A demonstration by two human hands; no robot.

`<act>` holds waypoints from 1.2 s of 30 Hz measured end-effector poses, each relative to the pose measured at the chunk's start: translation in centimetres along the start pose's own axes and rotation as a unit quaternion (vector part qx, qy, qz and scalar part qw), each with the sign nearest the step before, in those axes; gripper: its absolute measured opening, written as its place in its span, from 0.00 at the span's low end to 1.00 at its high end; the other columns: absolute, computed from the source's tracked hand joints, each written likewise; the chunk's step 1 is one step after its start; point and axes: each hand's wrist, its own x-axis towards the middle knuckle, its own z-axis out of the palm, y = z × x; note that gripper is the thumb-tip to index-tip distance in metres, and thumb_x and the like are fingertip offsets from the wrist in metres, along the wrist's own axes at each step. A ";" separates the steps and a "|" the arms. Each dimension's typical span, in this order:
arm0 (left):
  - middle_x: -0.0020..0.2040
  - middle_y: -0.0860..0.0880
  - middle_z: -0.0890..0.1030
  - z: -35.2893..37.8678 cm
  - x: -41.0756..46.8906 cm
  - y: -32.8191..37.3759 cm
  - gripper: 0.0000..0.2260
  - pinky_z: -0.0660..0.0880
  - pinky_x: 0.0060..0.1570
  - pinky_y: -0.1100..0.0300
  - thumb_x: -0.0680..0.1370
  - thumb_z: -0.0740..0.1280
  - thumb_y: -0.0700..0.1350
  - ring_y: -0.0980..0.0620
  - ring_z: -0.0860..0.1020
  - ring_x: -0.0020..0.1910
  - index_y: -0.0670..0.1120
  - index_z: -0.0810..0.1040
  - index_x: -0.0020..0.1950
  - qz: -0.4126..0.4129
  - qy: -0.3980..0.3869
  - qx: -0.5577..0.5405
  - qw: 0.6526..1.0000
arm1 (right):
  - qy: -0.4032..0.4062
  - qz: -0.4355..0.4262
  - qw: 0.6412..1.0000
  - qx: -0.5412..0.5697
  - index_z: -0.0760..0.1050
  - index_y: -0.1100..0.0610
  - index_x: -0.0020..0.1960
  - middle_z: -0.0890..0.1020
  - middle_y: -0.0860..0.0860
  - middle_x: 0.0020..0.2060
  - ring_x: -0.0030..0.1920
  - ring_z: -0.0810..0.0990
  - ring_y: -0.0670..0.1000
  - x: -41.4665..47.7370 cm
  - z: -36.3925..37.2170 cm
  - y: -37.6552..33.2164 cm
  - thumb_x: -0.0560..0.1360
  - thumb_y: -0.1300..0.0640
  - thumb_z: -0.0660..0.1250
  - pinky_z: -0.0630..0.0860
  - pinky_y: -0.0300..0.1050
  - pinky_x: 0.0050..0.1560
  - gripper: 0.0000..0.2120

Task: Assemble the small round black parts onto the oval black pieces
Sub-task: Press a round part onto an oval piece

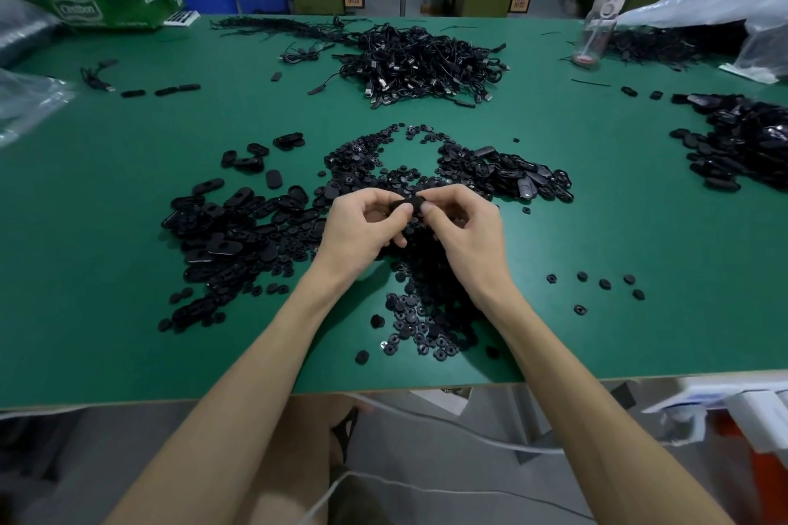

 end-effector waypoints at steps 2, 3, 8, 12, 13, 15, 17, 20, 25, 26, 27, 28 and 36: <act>0.35 0.51 0.85 0.1 -0.1 0.1 0.01 0.76 0.35 0.66 0.79 0.73 0.40 0.53 0.83 0.31 0.43 0.83 0.50 0.002 0.000 0.013 1.000 | 0.000 -0.005 1.000 0.000 0.84 0.55 0.53 0.86 0.46 0.43 0.42 0.81 0.42 -0.1 0.0 -0.1 0.79 0.61 0.71 0.78 0.41 0.47 0.05; 0.35 0.52 0.85 0.2 -0.1 0.1 0.01 0.76 0.36 0.66 0.79 0.72 0.40 0.54 0.83 0.31 0.44 0.83 0.50 0.005 0.000 0.021 1.000 | -0.003 -0.007 1.000 0.000 0.84 0.55 0.53 0.86 0.46 0.43 0.42 0.82 0.43 -0.1 0.0 -0.1 0.79 0.61 0.71 0.78 0.41 0.47 0.05; 0.36 0.48 0.85 0.3 -0.3 0.0 0.03 0.81 0.39 0.52 0.77 0.71 0.40 0.46 0.83 0.35 0.46 0.83 0.50 0.033 0.012 0.086 0.996 | -0.026 -0.025 0.999 -0.011 0.84 0.54 0.53 0.86 0.45 0.43 0.44 0.83 0.45 -0.1 0.1 -0.2 0.78 0.62 0.72 0.79 0.42 0.48 0.06; 0.39 0.46 0.84 0.3 -0.4 -0.1 0.04 0.80 0.41 0.46 0.77 0.70 0.41 0.42 0.82 0.38 0.49 0.81 0.50 0.055 0.007 0.103 0.993 | -0.035 -0.035 0.999 -0.015 0.84 0.53 0.53 0.86 0.45 0.44 0.44 0.83 0.45 -0.2 0.1 0.0 0.78 0.62 0.72 0.79 0.43 0.48 0.07; 0.39 0.46 0.84 0.2 -0.4 -0.1 0.04 0.80 0.43 0.45 0.77 0.70 0.41 0.42 0.82 0.38 0.49 0.82 0.50 0.057 0.006 0.102 0.993 | -0.035 -0.038 0.999 -0.012 0.84 0.53 0.54 0.85 0.44 0.43 0.44 0.82 0.45 -0.2 0.1 0.0 0.77 0.63 0.72 0.79 0.43 0.48 0.08; 0.41 0.45 0.85 0.2 -0.4 0.0 0.04 0.81 0.45 0.44 0.78 0.70 0.40 0.42 0.83 0.39 0.46 0.82 0.52 0.062 0.005 0.102 0.993 | -0.035 -0.044 0.998 -0.005 0.84 0.50 0.55 0.84 0.45 0.40 0.41 0.80 0.45 -0.2 0.1 -0.1 0.77 0.64 0.71 0.78 0.43 0.46 0.12; 0.42 0.46 0.85 0.1 -0.4 0.2 0.05 0.82 0.46 0.45 0.80 0.70 0.38 0.45 0.84 0.38 0.44 0.83 0.54 0.066 0.003 0.095 0.993 | -0.037 -0.050 0.998 -0.001 0.84 0.49 0.55 0.82 0.47 0.40 0.41 0.79 0.45 -0.2 0.0 -0.1 0.77 0.66 0.70 0.77 0.43 0.45 0.13; 0.42 0.43 0.86 0.0 -0.5 0.5 0.05 0.84 0.46 0.50 0.81 0.69 0.37 0.49 0.84 0.37 0.39 0.83 0.56 0.070 -0.007 0.067 0.995 | -0.035 -0.058 0.998 0.000 0.85 0.51 0.54 0.82 0.49 0.44 0.43 0.80 0.46 -0.3 0.0 -0.2 0.78 0.67 0.69 0.77 0.43 0.45 0.14; 0.42 0.41 0.86 -0.1 -0.6 0.8 0.06 0.81 0.42 0.57 0.82 0.70 0.37 0.46 0.84 0.38 0.37 0.83 0.56 0.073 -0.005 0.038 0.997 | -0.028 -0.047 0.998 0.024 0.86 0.49 0.50 0.84 0.48 0.47 0.46 0.82 0.48 -0.3 0.0 -0.4 0.78 0.68 0.68 0.79 0.46 0.48 0.14; 0.43 0.42 0.86 -0.1 -0.6 0.8 0.06 0.82 0.43 0.56 0.82 0.70 0.38 0.46 0.85 0.39 0.37 0.83 0.56 0.074 -0.006 0.034 0.997 | -0.026 -0.042 0.998 0.029 0.86 0.49 0.50 0.83 0.46 0.47 0.46 0.82 0.48 -0.3 0.0 -0.4 0.78 0.68 0.68 0.80 0.47 0.48 0.15; 0.44 0.43 0.86 -0.1 -0.6 0.8 0.06 0.82 0.45 0.56 0.81 0.70 0.38 0.48 0.86 0.40 0.37 0.83 0.56 0.075 -0.006 0.032 0.997 | -0.022 -0.037 0.998 0.033 0.86 0.48 0.50 0.83 0.45 0.47 0.46 0.83 0.49 -0.3 0.0 -0.4 0.78 0.67 0.68 0.80 0.47 0.48 0.15; 0.45 0.44 0.87 0.0 -0.6 0.9 0.07 0.82 0.47 0.57 0.81 0.71 0.38 0.49 0.86 0.42 0.38 0.84 0.57 0.076 -0.004 0.033 0.997 | -0.017 -0.034 0.999 0.037 0.86 0.47 0.51 0.83 0.44 0.47 0.46 0.83 0.49 -0.4 0.0 -0.4 0.78 0.66 0.68 0.81 0.47 0.48 0.15; 0.53 0.48 0.86 -0.2 -0.3 0.9 0.09 0.82 0.53 0.56 0.84 0.65 0.40 0.56 0.85 0.47 0.42 0.83 0.61 0.054 0.095 0.049 0.993 | 0.148 0.070 0.981 0.109 0.80 0.55 0.66 0.80 0.53 0.61 0.56 0.83 0.46 0.6 -0.8 0.1 0.80 0.65 0.65 0.81 0.47 0.61 0.17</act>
